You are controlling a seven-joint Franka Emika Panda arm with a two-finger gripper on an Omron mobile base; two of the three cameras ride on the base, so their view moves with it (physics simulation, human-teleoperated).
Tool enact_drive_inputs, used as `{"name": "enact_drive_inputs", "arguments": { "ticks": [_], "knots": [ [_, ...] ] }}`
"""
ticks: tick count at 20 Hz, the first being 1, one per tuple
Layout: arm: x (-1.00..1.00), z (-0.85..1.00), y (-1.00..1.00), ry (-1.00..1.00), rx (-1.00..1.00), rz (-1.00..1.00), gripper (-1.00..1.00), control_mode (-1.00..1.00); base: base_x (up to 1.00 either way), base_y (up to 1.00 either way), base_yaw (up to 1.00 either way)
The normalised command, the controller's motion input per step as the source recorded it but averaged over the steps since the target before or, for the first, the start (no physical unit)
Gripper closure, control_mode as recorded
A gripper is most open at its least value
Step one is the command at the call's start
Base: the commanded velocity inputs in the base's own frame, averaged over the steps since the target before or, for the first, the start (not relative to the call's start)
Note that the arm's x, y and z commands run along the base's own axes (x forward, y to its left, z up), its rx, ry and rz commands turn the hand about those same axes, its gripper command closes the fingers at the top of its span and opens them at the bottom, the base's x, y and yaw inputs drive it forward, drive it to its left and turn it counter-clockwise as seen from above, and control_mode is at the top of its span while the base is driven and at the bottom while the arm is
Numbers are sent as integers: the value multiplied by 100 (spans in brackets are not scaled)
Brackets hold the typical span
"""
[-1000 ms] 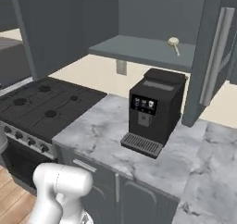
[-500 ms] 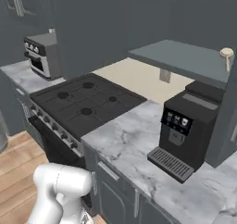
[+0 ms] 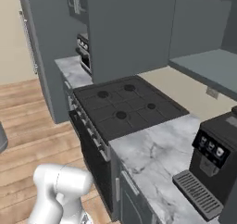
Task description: Locate and retrieve the spray and dish brush from the cabinet. Place them next to the sink.
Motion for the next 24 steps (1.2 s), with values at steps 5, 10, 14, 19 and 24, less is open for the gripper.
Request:
{"name": "enact_drive_inputs", "arguments": {
  "ticks": [5,10,14,19,24],
  "knots": [
    [0,0,0,0,0,0,100,100,7,14,50],
    [0,0,0,0,0,0,100,100,14,16,48],
    [0,0,0,0,0,0,100,100,25,20,45],
    [0,0,0,0,0,0,100,100,21,19,46],
    [0,0,0,0,0,0,100,100,22,19,45]
  ]
}}
